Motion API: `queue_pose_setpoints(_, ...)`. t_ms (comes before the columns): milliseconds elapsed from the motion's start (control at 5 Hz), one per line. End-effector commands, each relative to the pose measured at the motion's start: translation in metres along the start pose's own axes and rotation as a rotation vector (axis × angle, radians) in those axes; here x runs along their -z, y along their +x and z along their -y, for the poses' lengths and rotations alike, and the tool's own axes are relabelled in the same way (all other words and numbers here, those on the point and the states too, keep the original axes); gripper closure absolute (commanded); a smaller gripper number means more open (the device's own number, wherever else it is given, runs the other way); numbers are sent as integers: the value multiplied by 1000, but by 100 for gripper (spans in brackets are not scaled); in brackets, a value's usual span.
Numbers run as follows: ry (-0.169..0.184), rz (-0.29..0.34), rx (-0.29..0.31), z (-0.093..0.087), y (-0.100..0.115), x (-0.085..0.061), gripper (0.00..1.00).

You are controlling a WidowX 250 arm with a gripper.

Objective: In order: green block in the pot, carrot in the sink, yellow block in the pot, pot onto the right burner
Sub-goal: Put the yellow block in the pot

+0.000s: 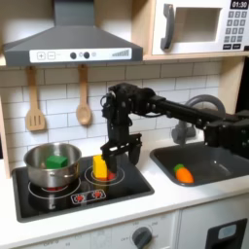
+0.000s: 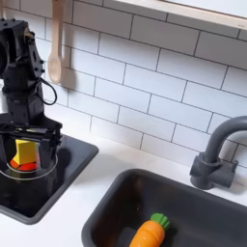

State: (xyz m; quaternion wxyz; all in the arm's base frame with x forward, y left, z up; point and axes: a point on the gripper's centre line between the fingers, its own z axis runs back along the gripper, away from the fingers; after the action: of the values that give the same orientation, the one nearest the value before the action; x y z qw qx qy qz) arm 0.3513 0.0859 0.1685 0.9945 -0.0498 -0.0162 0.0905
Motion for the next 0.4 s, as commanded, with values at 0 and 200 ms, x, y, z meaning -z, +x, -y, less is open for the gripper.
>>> queue_pose_setpoints(0, 3, -3, -29, -5, 7, 2, 0)
queue_pose_setpoints(200, 2, -10, -27, -3, 8, 4, 0)
